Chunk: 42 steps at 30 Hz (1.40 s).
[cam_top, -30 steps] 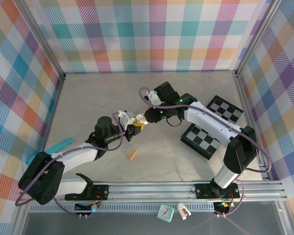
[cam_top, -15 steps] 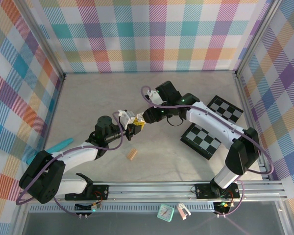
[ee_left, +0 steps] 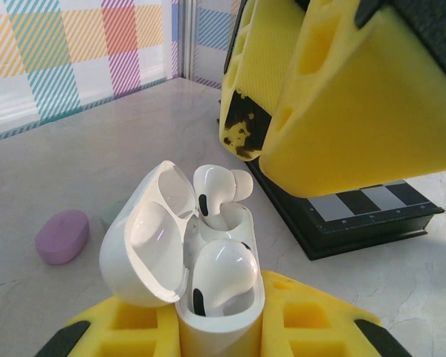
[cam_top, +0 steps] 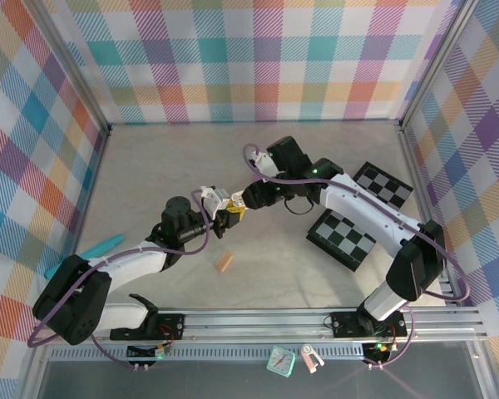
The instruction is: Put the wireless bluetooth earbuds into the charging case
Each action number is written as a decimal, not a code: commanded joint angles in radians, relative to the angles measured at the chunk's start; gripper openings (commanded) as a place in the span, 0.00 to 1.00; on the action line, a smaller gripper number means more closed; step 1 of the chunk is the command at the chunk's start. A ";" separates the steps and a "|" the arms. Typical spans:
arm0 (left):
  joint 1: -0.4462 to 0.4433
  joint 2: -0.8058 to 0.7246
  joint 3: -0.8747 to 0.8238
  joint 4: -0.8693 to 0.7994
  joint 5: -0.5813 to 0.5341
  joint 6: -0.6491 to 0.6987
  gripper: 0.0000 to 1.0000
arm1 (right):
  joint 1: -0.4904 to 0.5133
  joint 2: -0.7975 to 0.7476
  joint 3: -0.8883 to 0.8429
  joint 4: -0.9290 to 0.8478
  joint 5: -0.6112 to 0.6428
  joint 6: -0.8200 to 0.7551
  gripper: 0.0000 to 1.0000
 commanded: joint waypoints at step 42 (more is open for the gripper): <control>-0.004 -0.015 0.022 0.066 0.018 -0.001 0.00 | -0.021 -0.045 -0.077 0.117 -0.238 0.060 0.56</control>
